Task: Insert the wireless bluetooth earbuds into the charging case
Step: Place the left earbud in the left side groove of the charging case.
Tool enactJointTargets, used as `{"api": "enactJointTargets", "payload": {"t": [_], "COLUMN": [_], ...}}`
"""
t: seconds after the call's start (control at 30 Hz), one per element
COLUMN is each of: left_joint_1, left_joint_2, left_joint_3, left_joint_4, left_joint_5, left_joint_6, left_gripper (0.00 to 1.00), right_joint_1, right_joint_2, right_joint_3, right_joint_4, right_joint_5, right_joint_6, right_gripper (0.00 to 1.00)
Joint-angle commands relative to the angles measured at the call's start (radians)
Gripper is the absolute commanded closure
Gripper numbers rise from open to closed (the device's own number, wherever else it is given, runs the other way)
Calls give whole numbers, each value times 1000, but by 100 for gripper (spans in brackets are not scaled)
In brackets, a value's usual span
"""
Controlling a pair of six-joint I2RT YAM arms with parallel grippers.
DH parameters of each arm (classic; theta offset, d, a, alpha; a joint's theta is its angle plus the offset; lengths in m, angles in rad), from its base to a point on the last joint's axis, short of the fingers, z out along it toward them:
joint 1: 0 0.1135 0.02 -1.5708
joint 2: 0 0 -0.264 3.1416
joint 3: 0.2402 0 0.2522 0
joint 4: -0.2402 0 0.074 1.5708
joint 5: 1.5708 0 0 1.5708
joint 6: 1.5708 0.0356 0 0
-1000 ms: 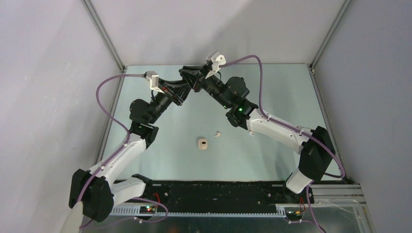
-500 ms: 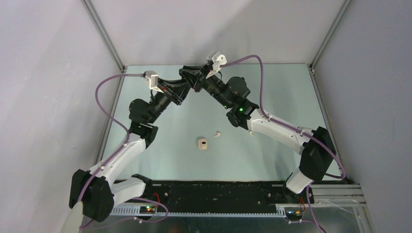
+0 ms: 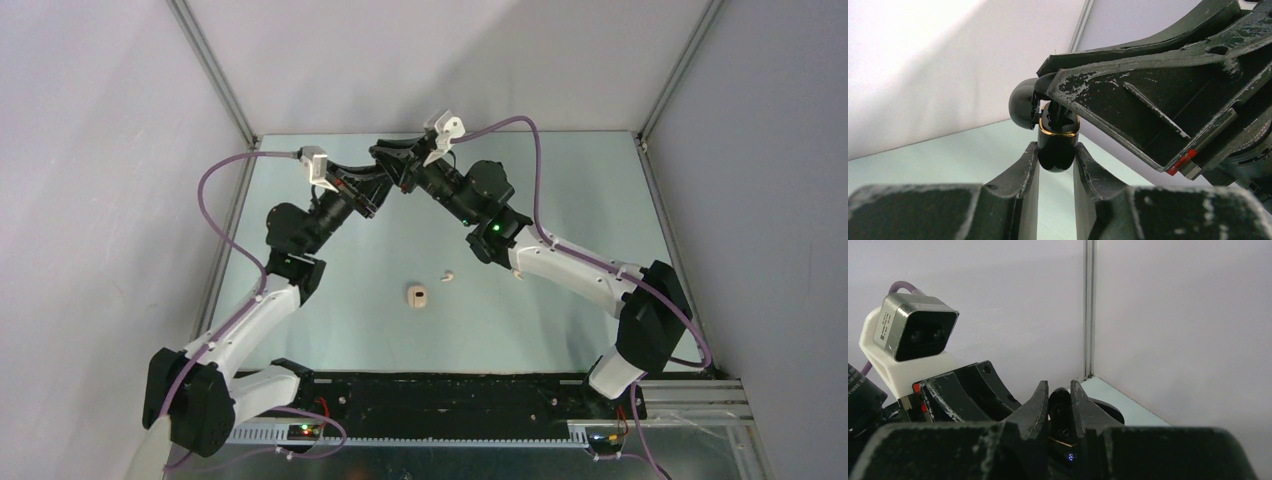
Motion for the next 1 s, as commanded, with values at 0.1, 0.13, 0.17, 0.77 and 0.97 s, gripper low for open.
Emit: {"api": "enactJointTargets", "payload": {"t": [0.1, 0.13, 0.17, 0.77, 0.97], "left_joint_1": [6, 6, 5, 6, 6], "left_joint_2": [-5, -5, -5, -7, -6], "left_joint_3": [63, 62, 62, 69, 74], "left_joint_4": [49, 49, 50, 84, 86], "left_joint_5": [12, 13, 11, 37, 67], "left_joint_6": [7, 7, 7, 25, 93], "left_gripper": [100, 100, 100, 100, 100], "right_joint_1": [5, 5, 5, 11, 22], "right_joint_2": [-31, -30, -29, -29, -33], "right_joint_3": [-39, -41, -44, -45, -37], "right_joint_4": [69, 72, 72, 58, 34], "right_joint_5": [-20, -21, -20, 104, 134], "right_joint_6": [-79, -82, -87, -38, 80], "right_gripper": [100, 100, 100, 98, 100]}}
